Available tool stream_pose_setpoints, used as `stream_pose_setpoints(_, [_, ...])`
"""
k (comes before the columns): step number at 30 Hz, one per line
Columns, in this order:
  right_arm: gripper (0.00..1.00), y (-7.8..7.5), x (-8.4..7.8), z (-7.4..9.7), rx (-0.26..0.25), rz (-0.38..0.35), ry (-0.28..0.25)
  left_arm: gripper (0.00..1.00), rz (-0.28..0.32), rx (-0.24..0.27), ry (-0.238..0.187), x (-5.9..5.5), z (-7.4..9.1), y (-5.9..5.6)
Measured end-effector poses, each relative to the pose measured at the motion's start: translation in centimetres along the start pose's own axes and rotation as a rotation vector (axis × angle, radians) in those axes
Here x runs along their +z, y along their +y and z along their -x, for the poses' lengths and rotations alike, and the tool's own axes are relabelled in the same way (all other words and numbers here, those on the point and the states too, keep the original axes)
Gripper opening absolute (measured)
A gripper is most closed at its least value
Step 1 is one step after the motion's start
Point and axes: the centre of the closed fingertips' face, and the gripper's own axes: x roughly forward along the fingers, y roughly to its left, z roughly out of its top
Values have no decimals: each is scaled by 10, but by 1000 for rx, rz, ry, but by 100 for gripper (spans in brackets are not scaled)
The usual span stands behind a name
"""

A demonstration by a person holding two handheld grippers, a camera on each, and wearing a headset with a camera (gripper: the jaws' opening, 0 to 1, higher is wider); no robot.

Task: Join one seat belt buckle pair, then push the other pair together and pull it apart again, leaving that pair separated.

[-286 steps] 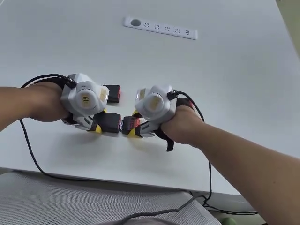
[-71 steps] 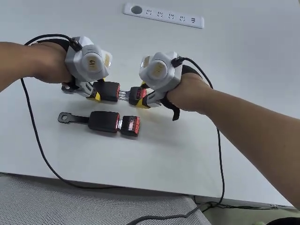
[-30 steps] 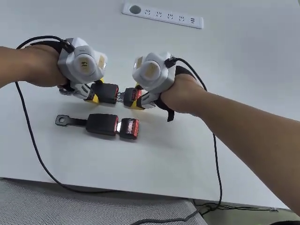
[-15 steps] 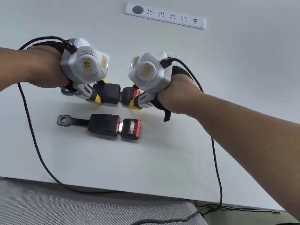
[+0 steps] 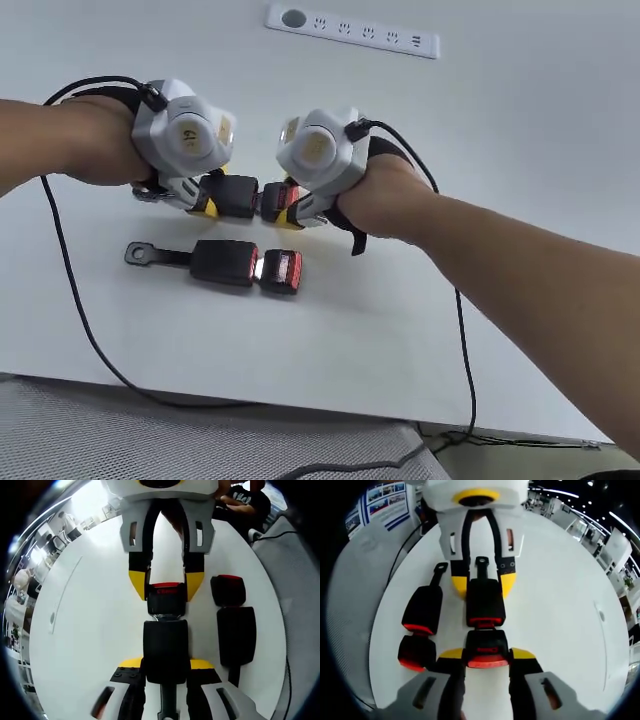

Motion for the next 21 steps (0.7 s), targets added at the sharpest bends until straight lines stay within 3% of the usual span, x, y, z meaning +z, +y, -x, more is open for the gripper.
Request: stream_pose_setpoints(21, [34, 0, -23, 11, -11, -13, -19, 32, 6, 1, -7, 0, 0, 0])
